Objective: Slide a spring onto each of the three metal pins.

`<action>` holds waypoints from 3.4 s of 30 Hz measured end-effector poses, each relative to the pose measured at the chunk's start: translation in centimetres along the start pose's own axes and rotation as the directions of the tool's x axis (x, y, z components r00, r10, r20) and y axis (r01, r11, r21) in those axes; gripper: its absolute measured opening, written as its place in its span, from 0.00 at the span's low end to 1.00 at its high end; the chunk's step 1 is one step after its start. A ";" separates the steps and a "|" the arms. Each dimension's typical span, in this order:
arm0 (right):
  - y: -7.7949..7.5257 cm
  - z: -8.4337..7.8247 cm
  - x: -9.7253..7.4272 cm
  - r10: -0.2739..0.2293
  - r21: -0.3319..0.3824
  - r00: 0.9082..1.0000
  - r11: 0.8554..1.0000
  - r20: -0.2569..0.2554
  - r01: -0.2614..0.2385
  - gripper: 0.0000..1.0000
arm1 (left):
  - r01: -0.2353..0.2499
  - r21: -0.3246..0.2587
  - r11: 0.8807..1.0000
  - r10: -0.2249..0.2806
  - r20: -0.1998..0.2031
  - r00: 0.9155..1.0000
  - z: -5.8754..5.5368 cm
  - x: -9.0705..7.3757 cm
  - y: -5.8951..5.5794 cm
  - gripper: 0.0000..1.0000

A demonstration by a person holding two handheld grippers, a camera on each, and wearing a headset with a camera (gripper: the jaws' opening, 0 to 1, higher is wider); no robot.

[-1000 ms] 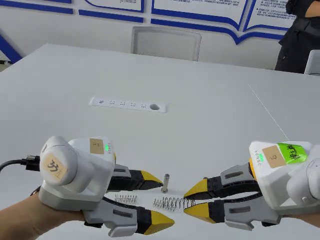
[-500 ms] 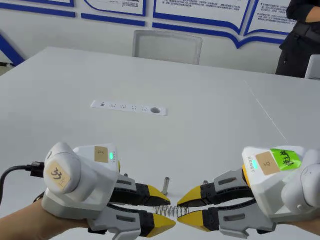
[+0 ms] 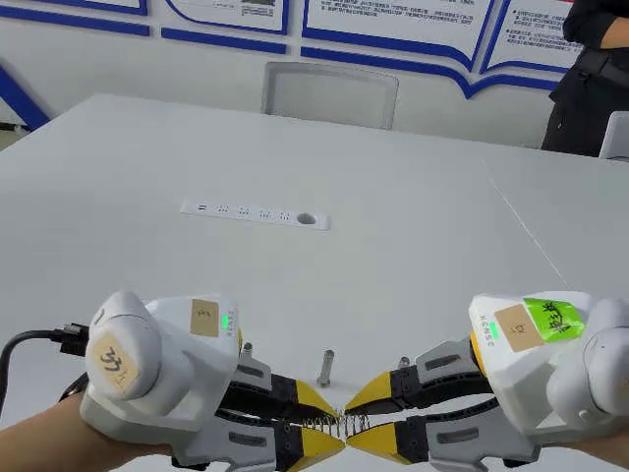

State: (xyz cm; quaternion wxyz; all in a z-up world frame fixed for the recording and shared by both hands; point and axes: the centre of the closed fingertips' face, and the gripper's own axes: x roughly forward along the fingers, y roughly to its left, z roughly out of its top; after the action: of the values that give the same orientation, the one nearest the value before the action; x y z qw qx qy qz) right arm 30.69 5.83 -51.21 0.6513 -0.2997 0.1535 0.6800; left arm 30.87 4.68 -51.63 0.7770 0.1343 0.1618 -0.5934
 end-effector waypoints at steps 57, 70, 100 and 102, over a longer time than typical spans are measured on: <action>-2.0 5.3 -0.6 0.025 0.216 0.973 0.974 0.229 -0.075 0.11 | -0.032 0.027 0.999 0.031 0.024 0.999 1.1 0.2 1.5 0.10; -2.9 6.0 -0.5 -0.025 0.235 0.972 0.971 0.235 -0.032 0.10 | -0.048 -0.022 0.999 0.050 0.081 0.995 1.9 -0.6 2.3 0.14; -14.3 -1.8 -7.2 -0.425 0.357 0.904 0.851 0.037 0.385 0.10 | -0.219 -0.164 0.962 0.233 0.066 0.970 -0.6 -6.2 6.6 0.54; -14.5 -2.7 -7.2 -0.434 0.358 0.901 0.844 0.015 0.400 0.10 | -0.232 -0.169 0.958 0.245 0.062 0.967 -0.9 -6.6 6.9 0.56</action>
State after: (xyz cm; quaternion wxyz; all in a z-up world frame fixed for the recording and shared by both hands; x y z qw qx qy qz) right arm 45.25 0.05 -46.32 0.8324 -0.1739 0.1707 0.4977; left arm 35.89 12.65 -49.58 0.8572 0.0654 0.1594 -0.4853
